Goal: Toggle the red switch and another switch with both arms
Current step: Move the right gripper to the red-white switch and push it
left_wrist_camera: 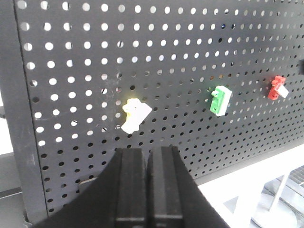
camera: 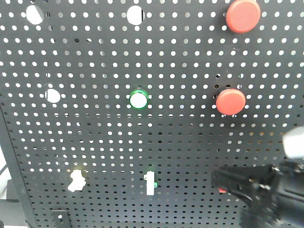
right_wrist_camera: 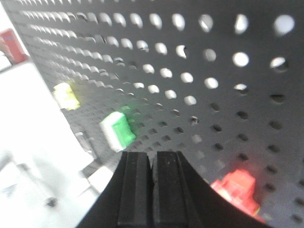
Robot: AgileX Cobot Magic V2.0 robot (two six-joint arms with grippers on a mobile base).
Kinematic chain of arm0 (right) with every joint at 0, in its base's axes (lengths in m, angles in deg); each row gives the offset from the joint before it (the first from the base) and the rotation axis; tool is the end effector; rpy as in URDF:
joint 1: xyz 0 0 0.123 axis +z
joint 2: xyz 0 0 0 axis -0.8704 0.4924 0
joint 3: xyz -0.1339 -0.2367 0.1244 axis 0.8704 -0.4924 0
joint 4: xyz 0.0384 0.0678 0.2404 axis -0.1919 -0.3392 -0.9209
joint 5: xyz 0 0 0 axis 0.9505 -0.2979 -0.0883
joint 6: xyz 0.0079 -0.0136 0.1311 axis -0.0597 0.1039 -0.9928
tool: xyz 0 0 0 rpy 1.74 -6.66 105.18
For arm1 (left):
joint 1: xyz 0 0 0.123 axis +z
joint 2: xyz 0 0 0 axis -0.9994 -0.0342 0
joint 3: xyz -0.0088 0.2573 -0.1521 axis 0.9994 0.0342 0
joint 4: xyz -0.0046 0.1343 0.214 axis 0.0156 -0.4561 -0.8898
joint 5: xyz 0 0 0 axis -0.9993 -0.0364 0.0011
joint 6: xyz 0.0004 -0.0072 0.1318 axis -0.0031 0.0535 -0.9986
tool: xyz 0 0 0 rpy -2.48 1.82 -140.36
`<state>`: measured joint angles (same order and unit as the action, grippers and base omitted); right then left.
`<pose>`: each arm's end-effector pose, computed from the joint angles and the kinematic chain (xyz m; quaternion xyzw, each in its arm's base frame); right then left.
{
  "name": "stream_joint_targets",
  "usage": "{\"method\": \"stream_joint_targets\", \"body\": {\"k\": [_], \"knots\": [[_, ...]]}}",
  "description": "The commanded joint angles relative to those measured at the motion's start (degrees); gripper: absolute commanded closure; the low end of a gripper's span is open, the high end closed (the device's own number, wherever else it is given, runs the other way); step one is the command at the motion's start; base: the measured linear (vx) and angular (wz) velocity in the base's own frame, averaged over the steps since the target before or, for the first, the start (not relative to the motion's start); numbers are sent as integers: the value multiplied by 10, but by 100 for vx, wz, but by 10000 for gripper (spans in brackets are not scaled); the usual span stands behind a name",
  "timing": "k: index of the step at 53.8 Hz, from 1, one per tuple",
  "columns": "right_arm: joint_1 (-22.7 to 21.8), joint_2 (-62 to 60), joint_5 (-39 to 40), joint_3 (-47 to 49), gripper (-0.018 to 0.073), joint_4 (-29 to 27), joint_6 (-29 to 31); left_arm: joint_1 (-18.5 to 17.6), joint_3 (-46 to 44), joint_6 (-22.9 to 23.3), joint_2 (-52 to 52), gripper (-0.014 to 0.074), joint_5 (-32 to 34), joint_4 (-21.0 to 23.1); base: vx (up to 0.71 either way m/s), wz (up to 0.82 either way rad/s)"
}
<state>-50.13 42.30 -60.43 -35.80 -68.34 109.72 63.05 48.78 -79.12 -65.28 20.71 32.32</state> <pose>0.2231 0.1139 0.3397 -0.2188 0.7565 0.2924 0.5426 0.1177 -0.0678 0.3172 0.1564 0.7203 -0.2066 0.6435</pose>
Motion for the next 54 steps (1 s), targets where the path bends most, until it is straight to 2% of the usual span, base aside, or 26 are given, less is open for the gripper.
{"method": "stream_joint_targets", "body": {"k": [1, 9, 33, 44, 54], "knots": [[20, 1, 28, 18, 566, -32, 16, -4, -16, 3, -1, 594, 36, 6, 0, 0], [37, 24, 74, 18, 566, -34, 24, -4, -16, 3, -1, 594, 36, 5, 0, 0], [37, 10, 104, 18, 566, -29, -2, -4, -16, 1, -1, 594, 30, 4, 0, 0], [37, 35, 110, 18, 566, 35, -76, -4, -16, 1, -1, 594, 29, 3, 0, 0], [37, 55, 64, 18, 566, 105, -143, -4, -16, 1, -1, 594, 30, 3, 0, 0]]}}
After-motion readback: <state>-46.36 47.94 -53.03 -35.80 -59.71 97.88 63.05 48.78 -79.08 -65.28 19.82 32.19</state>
